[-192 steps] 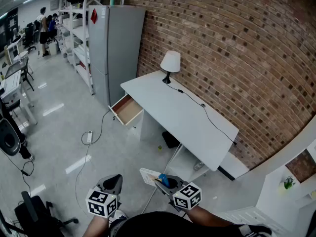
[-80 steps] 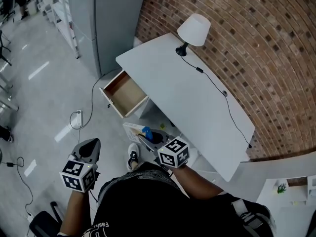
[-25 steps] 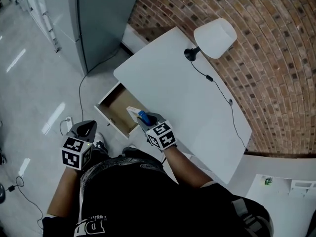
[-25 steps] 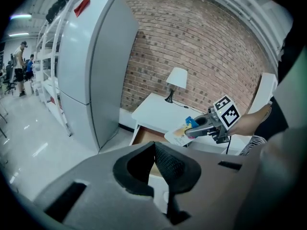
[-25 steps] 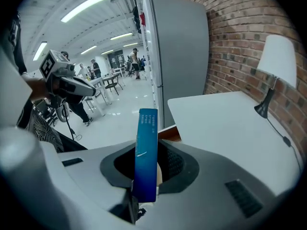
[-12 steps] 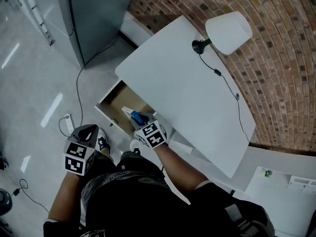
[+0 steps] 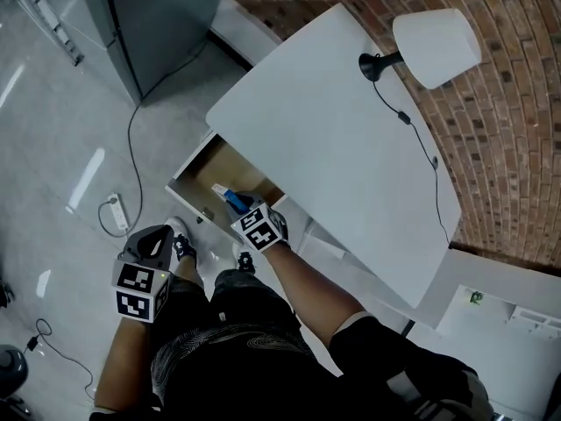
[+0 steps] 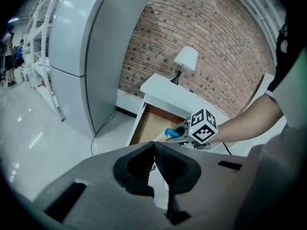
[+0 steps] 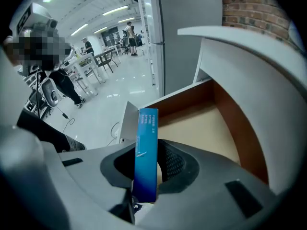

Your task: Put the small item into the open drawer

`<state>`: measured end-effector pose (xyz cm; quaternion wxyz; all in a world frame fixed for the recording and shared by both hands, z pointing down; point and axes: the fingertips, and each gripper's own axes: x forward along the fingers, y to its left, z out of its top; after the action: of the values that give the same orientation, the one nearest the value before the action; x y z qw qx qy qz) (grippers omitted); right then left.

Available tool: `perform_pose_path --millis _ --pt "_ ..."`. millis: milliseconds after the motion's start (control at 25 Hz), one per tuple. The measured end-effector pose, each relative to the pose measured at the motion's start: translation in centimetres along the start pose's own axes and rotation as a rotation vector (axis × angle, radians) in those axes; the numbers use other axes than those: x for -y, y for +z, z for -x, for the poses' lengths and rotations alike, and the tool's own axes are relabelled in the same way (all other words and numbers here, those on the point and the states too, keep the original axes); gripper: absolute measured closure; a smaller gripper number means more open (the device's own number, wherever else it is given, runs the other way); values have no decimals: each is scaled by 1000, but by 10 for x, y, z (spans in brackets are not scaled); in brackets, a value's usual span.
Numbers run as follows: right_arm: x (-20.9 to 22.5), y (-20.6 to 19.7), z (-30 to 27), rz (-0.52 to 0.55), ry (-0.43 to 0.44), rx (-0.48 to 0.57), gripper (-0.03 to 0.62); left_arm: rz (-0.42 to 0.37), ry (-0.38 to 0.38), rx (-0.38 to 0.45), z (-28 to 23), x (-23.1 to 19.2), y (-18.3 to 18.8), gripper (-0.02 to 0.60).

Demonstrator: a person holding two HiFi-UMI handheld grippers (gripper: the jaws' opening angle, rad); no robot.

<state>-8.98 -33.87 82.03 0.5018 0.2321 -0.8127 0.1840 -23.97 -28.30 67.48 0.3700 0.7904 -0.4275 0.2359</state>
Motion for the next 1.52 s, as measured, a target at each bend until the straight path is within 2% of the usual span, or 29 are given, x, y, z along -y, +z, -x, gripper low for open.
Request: perform_pose_path --millis 440,600,1040,1520 --pt "1 -19 -59 18 29 -66 513 7 -14 -75 -23 -13 -30 565" --pt "3 -20 -72 33 36 -77 513 31 -11 -100 -25 -11 -39 565" --pt "3 -33 -92 47 78 -106 513 55 -3 -96 -32 -17 -53 565" --pt "5 -26 -106 45 96 -87 507 87 5 -115 -36 -25 -67 565"
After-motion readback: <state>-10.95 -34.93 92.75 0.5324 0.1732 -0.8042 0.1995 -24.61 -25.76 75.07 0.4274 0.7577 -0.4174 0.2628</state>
